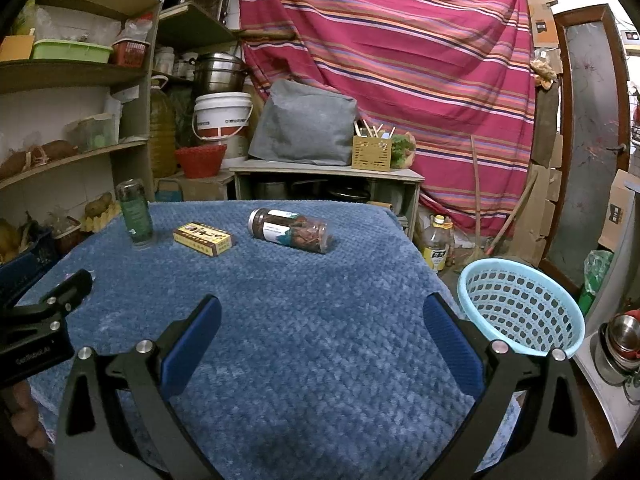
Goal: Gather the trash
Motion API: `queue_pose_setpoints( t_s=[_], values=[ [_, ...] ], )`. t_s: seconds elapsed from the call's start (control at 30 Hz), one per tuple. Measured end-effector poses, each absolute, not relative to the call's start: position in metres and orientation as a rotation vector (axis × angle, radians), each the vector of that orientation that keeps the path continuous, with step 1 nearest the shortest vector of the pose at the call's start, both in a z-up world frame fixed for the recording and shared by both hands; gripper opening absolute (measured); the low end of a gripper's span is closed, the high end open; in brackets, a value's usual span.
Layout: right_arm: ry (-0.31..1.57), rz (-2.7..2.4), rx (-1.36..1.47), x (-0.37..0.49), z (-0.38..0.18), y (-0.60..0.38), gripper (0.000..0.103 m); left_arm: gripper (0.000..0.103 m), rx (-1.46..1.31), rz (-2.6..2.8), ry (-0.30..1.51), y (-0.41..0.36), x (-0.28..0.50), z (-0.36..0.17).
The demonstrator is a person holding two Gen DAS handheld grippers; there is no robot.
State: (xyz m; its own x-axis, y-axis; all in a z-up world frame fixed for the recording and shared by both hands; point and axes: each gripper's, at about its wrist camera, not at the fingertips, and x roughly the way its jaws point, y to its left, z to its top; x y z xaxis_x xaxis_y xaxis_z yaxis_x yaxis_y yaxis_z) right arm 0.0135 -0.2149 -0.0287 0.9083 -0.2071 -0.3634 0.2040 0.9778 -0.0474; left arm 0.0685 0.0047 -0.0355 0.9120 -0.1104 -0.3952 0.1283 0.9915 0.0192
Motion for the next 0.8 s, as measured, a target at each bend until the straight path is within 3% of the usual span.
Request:
queue_pose_setpoints(
  t_s=[0.8],
  values=[
    [0.377, -0.199, -0.019, 0.0164, -0.0295, -0.2151, 0.099, 0.098, 0.055, -0.107, 0.385, 0.0090, 0.0669, -0.0358]
  ],
)
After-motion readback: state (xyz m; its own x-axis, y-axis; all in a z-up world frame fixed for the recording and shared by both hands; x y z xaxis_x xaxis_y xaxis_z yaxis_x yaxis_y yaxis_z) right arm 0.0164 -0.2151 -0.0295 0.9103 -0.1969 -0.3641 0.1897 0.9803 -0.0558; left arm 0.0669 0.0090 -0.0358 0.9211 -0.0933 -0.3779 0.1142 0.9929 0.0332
